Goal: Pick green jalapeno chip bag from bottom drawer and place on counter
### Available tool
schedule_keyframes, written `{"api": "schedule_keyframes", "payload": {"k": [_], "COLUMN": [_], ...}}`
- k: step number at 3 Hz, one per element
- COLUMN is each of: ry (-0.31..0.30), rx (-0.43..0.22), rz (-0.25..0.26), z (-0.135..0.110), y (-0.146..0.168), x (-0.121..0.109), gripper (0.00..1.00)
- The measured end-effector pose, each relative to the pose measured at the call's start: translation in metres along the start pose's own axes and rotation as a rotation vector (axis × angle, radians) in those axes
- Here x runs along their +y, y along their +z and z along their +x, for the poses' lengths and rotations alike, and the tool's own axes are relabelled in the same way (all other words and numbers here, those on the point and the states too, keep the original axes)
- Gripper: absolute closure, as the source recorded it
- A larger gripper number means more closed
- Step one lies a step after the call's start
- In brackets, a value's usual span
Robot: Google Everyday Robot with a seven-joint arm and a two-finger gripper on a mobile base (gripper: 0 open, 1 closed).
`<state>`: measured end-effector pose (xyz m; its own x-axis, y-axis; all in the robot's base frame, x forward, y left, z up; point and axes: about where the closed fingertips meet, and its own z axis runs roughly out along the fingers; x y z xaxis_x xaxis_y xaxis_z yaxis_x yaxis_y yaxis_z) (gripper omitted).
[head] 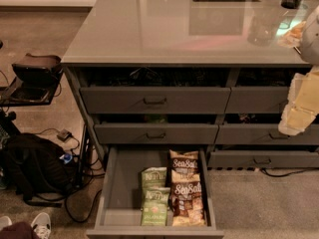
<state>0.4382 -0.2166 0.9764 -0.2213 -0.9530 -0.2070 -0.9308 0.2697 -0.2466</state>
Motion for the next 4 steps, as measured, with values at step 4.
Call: {"api": "schedule_keyframes", "payload": {"k": [4], "ry": [-0.087], "rx": [-0.162], "rz": [-0.229], "z": [-0.036], "y": [0.128], "x": [0.080], "gripper": [0.00]}}
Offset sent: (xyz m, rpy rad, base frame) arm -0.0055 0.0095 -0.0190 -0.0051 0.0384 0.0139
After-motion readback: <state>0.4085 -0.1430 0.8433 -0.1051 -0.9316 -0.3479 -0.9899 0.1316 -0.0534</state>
